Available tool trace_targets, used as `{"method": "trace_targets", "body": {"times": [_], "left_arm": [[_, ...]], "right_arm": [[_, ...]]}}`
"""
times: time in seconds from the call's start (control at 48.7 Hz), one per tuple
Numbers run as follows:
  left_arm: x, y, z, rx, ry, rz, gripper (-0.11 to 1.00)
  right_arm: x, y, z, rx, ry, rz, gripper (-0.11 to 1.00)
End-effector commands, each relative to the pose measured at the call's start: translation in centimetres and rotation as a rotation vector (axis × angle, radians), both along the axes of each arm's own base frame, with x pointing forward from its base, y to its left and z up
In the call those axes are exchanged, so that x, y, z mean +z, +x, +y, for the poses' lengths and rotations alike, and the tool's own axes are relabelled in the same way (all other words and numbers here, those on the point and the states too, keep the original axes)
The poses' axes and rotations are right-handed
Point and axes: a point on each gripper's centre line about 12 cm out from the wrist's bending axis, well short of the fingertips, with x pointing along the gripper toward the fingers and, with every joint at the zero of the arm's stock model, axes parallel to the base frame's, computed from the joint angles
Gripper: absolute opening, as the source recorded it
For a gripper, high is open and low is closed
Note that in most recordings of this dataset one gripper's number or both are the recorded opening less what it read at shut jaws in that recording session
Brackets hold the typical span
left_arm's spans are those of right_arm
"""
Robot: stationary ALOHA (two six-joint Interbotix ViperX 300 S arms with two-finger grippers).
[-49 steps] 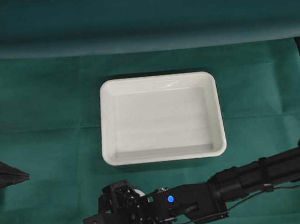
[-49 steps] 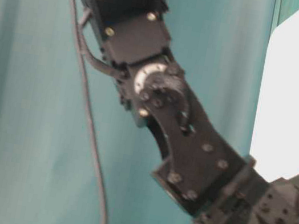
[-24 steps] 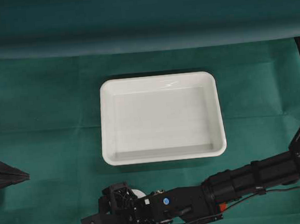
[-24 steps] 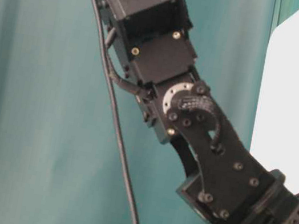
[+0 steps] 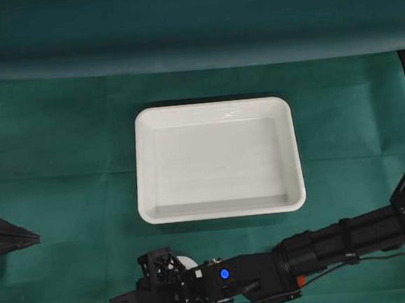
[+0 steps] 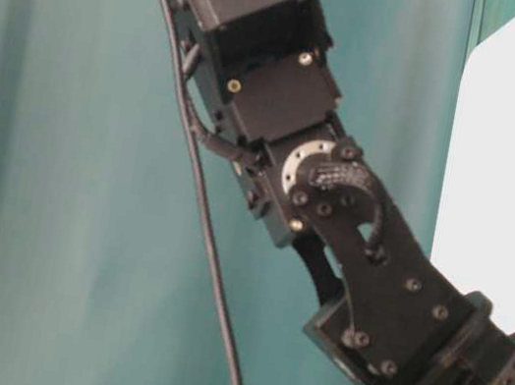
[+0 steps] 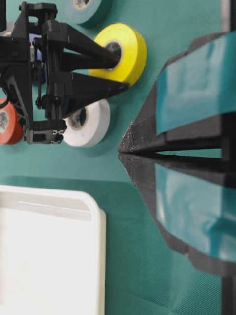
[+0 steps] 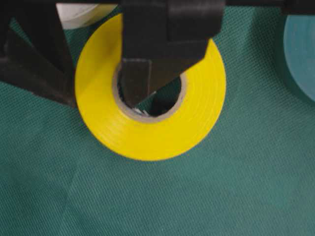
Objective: Put the tape into the white case with the right arm.
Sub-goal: 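Close the right gripper inside the yellow tape's core and lift, then carry the yellow tape over the tray's left side and lower it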
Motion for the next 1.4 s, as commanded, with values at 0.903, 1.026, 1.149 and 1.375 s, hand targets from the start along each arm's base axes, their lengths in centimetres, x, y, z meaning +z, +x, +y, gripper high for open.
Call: {"method": "trace_targets", "body": {"times": [0.903, 1.026, 1.149, 1.375], "left_arm": [[0.5, 0.1, 0.1, 0.005, -0.002, -0.012, 0.00], [0.5, 0.1, 0.1, 0.005, 0.000, -0.014, 0.00], [0.5, 0.1, 0.0, 0.003, -0.002, -0.014, 0.00], [0.5, 0.1, 0.0, 0.003, 0.000, -0.012, 0.00]], "right_arm": [[9.6, -0.8, -0.5, 0.011, -0.028, -0.110, 0.01], [9.7, -0.7, -1.2, -0.004, -0.027, -0.109, 0.01], [9.7, -0.6, -2.7, -0.039, -0.024, -0.103, 0.01], [10.9, -0.7, -6.8, -0.100, -0.062, -0.115, 0.01]]}}
